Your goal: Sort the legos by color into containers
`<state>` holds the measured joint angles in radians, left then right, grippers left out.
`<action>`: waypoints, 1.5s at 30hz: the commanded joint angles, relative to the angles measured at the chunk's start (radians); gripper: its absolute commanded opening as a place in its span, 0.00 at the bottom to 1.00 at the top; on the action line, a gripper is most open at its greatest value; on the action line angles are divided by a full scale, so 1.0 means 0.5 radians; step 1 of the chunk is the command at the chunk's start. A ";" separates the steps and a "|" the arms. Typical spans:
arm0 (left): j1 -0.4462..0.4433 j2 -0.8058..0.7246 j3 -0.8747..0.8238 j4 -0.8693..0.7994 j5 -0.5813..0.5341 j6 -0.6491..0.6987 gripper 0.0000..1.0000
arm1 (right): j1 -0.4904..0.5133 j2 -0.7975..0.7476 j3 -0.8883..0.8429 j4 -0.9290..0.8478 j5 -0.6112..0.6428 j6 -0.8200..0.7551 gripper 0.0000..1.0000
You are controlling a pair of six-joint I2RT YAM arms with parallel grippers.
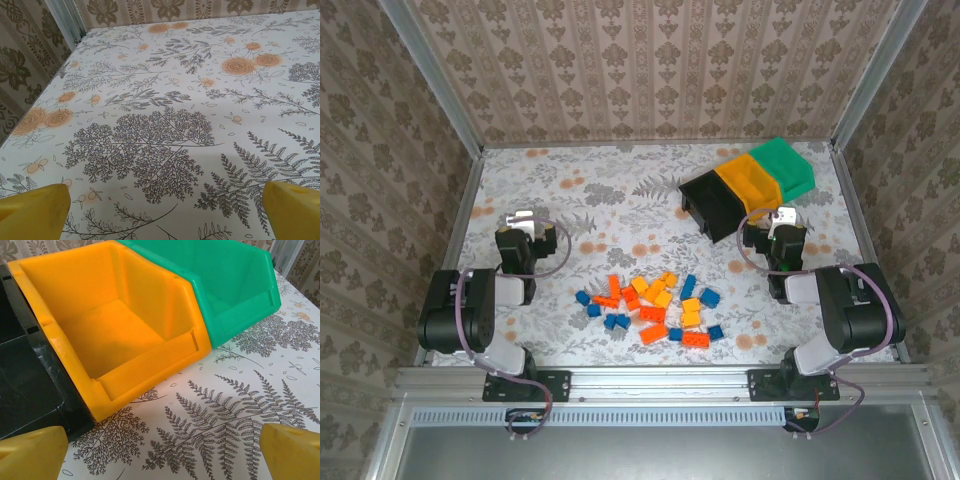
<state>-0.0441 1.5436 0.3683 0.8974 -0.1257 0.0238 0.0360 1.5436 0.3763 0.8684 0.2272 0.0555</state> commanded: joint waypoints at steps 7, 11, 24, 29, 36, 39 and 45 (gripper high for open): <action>0.017 0.005 0.052 -0.012 0.043 0.049 1.00 | 0.002 -0.029 0.024 0.044 -0.031 0.018 1.00; 0.015 0.005 0.050 -0.012 0.044 0.050 1.00 | 0.002 -0.029 0.024 0.044 -0.031 0.018 1.00; 0.017 0.005 0.052 -0.015 0.044 0.048 1.00 | 0.002 -0.028 0.024 0.043 -0.031 0.018 1.00; 0.017 0.002 0.052 -0.014 0.047 0.048 1.00 | 0.002 -0.029 0.024 0.045 -0.031 0.018 1.00; 0.018 0.003 0.050 -0.015 0.051 0.048 1.00 | 0.000 -0.023 0.030 0.037 -0.034 0.019 1.00; 0.021 0.002 0.055 -0.016 0.056 0.043 1.00 | -0.004 -0.030 0.030 0.035 -0.038 0.024 1.00; -0.024 -0.270 0.148 -0.398 -0.133 0.035 1.00 | -0.002 -0.288 0.324 -0.705 0.079 0.070 1.00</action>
<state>-0.0463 1.5055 0.3779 0.8219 -0.1394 0.0238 0.0360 1.4750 0.4305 0.7067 0.2317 0.0624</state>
